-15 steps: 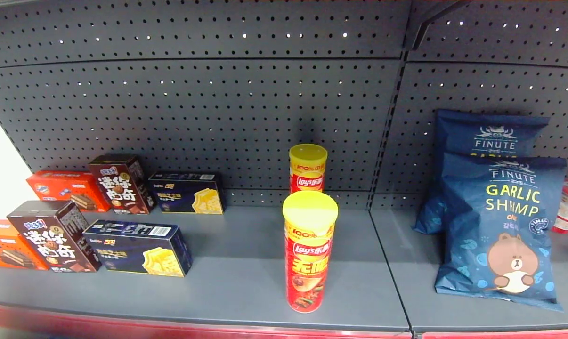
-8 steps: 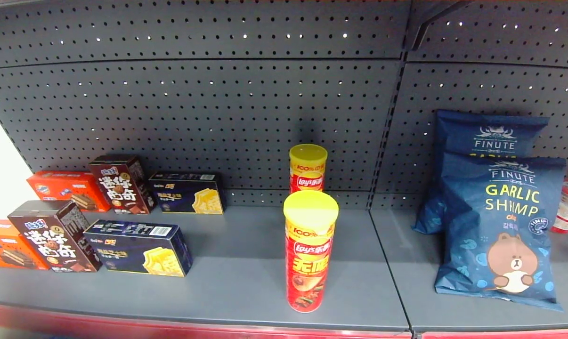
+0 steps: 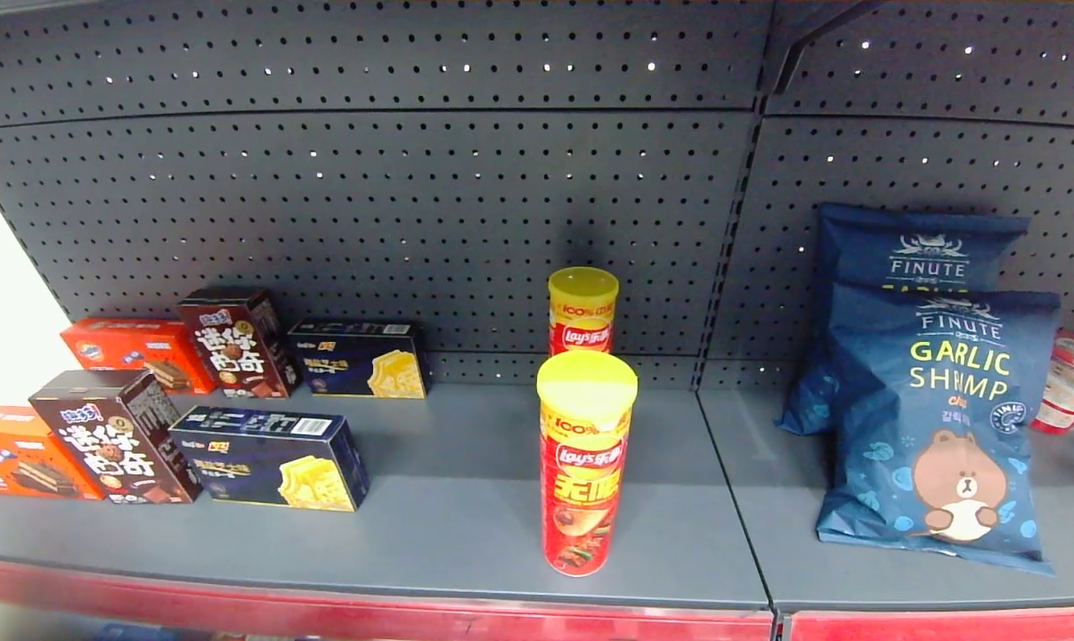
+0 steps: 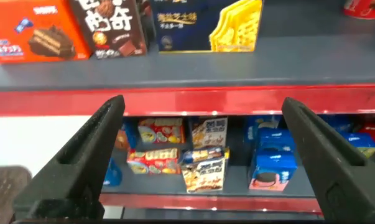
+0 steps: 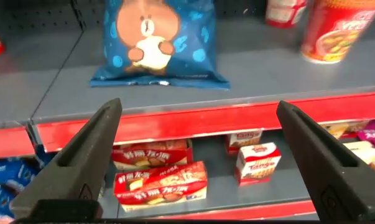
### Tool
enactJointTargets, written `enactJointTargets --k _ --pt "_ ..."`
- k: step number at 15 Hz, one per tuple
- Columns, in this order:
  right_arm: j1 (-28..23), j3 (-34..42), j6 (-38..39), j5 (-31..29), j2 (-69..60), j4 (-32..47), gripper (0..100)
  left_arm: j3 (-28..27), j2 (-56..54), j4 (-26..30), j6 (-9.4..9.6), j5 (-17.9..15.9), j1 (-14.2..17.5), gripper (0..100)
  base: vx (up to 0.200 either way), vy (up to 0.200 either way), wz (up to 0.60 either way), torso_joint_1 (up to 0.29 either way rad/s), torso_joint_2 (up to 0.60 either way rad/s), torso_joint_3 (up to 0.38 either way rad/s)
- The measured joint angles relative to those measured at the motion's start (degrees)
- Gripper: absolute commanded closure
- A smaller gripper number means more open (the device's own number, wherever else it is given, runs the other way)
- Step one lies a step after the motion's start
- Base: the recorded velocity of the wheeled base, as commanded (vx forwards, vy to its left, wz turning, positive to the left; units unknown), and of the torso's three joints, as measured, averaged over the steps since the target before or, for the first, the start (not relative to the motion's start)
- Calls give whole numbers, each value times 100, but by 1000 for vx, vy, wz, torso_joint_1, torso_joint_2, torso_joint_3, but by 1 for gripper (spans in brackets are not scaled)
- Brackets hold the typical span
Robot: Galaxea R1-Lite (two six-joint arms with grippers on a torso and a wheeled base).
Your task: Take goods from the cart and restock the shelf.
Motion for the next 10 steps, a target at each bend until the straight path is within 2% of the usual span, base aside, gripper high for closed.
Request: enactJointTargets --k 2,4,6,10 --pt "-5 0 -2 139 -2 0 0 11 -183 -2 11 -6 -184 0 0 0 0 0 0 0" --pt "-2 0 -7 286 -2 2 0 18 -332 -5 13 -2 -217 0 0 0 0 0 0 0" --pt "-2 0 -11 325 -2 2 0 18 -400 -2 7 5 -229 0 0 200 0 5 2 0" --pt "-5 0 -11 328 0 0 0 18 -433 2 7 2 -233 0 0 0 0 0 0 0"
